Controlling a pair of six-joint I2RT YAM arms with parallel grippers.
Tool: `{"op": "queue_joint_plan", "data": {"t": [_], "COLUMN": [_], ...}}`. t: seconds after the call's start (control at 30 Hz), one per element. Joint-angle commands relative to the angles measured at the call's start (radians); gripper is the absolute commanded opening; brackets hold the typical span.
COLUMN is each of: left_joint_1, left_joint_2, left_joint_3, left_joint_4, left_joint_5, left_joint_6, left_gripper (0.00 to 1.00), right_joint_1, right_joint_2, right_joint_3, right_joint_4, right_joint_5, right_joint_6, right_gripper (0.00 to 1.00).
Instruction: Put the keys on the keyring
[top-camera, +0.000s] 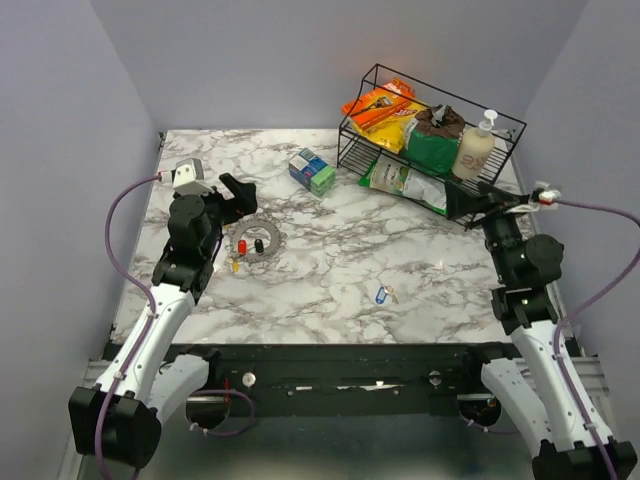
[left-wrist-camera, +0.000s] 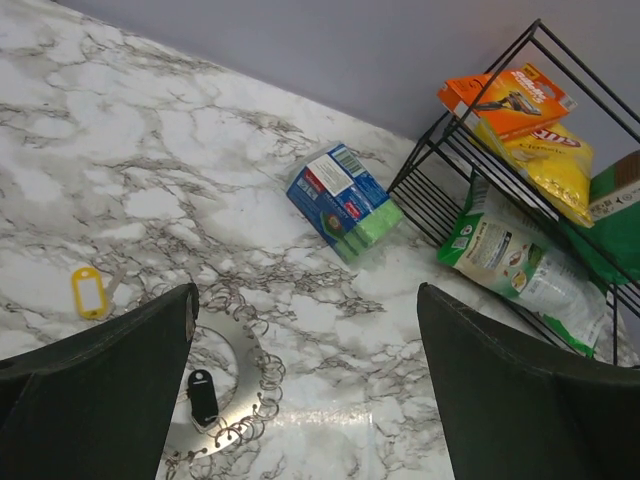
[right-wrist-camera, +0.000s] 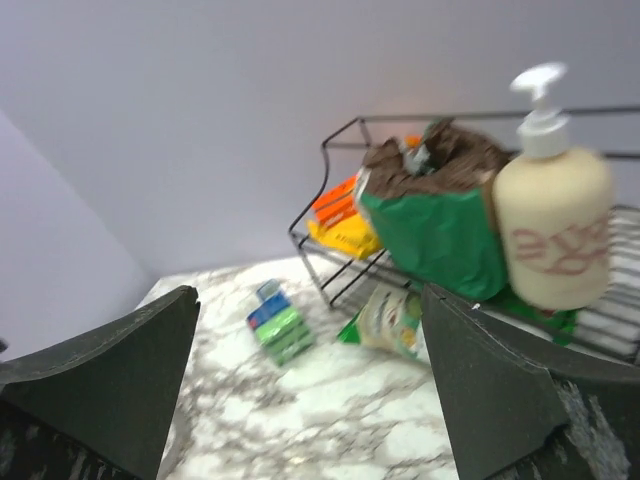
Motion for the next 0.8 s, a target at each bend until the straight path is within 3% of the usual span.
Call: {"op": "queue_joint_plan", "data": {"t": [0.0,0.13,0.3,0.47,0.77], "left_joint_1": [0.006,0.008,0.008,0.008,0.009], "left_joint_2": [-0.039,-0.026,0.004,0.043,0.122], "left_joint_3": [-0.011,0.027,0.073,0.127,0.179], "left_joint_4": [0.072,-0.009,-0.051,-0.177,-0.261], "left_joint_5": [0.071,0.053,0.055,0.039,0.053], "left_joint_6": [-0.023,-0.028,-0.028,-0.022,-0.020], "left_gripper": [0.99,0.99,0.99,0.99,0.99], "right_joint_1": [0.084,0.262,0.258,0.268,0.428], "right_joint_2": [0.147,0.265,0.270,0.372,0.578], "right_joint_3": [0.080,0.223,0.122,0.179,0.306], "right_joint_4": [-0.170,-0.270,-0.084,-0.132,-0.213], "right_joint_5": [-0.060,0.060,0.022,-0.068,-0.018], "right_joint_6": [0.041,-0.046,0.049,0.042,-0.028], "right_gripper": [1.00,1.00,1.00,1.00,1.00]}}
